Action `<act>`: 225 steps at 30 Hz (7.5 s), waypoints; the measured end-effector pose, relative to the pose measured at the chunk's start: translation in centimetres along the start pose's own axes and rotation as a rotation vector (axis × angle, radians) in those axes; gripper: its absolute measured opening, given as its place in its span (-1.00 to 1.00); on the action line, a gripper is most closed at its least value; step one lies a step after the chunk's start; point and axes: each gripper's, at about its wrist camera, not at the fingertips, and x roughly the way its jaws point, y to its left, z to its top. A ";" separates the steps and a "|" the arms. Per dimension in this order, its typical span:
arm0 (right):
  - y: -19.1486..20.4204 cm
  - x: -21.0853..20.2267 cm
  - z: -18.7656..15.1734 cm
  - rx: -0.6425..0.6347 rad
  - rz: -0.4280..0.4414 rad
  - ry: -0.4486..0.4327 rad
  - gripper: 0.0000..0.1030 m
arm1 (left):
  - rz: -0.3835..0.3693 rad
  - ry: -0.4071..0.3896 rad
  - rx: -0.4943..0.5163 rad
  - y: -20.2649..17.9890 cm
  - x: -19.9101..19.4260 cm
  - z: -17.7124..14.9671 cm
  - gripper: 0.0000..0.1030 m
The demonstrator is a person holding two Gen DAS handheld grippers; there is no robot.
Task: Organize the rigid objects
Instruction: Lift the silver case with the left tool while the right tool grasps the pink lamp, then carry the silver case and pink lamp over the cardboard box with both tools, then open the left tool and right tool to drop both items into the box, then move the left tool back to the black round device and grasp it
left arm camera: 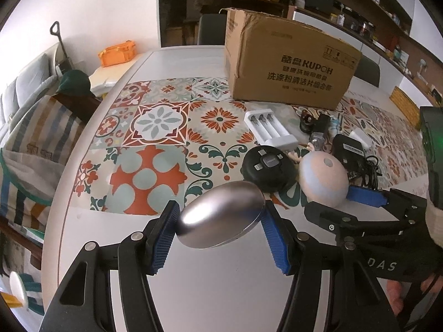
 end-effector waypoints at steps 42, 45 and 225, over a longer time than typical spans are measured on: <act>1.4 -2.3 0.6 -0.059 -0.008 -0.058 0.45 | -0.038 0.002 -0.029 -0.2 -3.4 0.6 0.16; 1.6 -4.2 0.7 -0.056 -0.011 -0.084 0.45 | -0.044 -0.023 -0.018 -0.5 -4.7 1.1 0.17; -2.7 -7.8 2.3 0.109 -0.182 -0.104 0.74 | -0.038 0.077 0.059 -3.5 0.0 5.6 0.88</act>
